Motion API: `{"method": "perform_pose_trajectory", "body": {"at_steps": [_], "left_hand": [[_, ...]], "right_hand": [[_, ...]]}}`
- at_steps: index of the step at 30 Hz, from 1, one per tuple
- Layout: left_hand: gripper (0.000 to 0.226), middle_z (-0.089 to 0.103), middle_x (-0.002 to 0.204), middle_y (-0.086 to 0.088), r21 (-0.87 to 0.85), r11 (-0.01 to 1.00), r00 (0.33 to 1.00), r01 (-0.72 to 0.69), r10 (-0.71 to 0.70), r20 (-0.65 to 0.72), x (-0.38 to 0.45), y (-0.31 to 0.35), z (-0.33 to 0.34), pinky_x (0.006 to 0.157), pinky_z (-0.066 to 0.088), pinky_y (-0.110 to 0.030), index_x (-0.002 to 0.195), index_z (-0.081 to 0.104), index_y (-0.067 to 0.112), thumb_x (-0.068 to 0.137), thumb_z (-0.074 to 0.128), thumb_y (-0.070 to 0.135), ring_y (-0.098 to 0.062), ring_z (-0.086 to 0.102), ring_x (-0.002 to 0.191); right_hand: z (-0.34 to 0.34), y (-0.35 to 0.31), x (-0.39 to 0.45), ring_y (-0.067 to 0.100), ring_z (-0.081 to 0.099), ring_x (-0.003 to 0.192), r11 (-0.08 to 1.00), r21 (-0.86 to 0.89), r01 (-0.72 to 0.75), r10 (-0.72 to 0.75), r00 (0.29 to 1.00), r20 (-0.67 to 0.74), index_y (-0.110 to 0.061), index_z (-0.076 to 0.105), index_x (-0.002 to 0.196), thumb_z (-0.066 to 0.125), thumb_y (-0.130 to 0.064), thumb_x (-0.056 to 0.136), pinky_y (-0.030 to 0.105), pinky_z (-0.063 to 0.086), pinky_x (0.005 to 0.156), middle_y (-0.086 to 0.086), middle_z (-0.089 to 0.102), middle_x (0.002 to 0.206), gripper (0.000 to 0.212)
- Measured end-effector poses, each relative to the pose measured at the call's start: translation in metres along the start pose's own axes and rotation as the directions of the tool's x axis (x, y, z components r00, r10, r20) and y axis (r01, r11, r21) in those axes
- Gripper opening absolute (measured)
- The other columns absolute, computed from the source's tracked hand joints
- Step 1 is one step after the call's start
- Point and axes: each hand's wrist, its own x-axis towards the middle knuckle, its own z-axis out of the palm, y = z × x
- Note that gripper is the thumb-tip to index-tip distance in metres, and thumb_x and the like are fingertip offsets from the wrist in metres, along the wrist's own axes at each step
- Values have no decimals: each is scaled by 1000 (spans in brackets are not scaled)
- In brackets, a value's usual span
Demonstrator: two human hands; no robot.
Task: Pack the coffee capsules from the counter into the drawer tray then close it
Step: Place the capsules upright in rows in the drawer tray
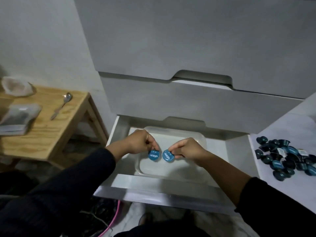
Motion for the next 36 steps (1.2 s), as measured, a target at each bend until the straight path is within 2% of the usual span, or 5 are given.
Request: {"method": "perform_pose_trajectory", "body": {"at_steps": [8,19,23,30,36], "left_hand": [[32,75,92,0,127,988,982,-84,60,177,9,-5,12,81,48,-15,89,76,16,79,52,-4,2,58,70],[27,75,86,-1,241,966,968,-90,28,249,13,-15,6,86,53,-26,84,76,15,76,58,-3,-8,63,77],[24,74,90,-1,286,953,959,-101,16,284,11,-5,5,83,50,-20,86,76,11,78,58,-2,-9,61,76],[25,74,90,-1,337,939,958,-64,-36,284,9,0,6,82,54,-25,84,76,13,78,57,-1,-6,58,73],[22,74,94,0,316,948,970,-33,-46,238,6,-2,6,90,52,-29,88,76,16,79,60,3,-11,63,84]], "right_hand": [[16,9,3,20,63,67,994,-10,-106,106,993,43,13,67,93,66,8,74,20,58,61,19,66,82,19],[24,7,6,14,65,61,983,11,-181,180,979,96,12,67,96,68,8,74,17,58,61,14,67,78,23],[24,6,4,11,66,65,985,-22,-169,170,975,145,9,68,96,70,5,74,16,57,63,10,69,77,22],[24,9,3,9,68,62,981,37,-192,178,953,244,12,65,100,65,6,78,15,56,61,5,70,70,22],[22,10,2,11,66,70,992,-13,-129,128,962,241,8,66,101,68,-1,79,18,57,66,14,69,86,24]]}}
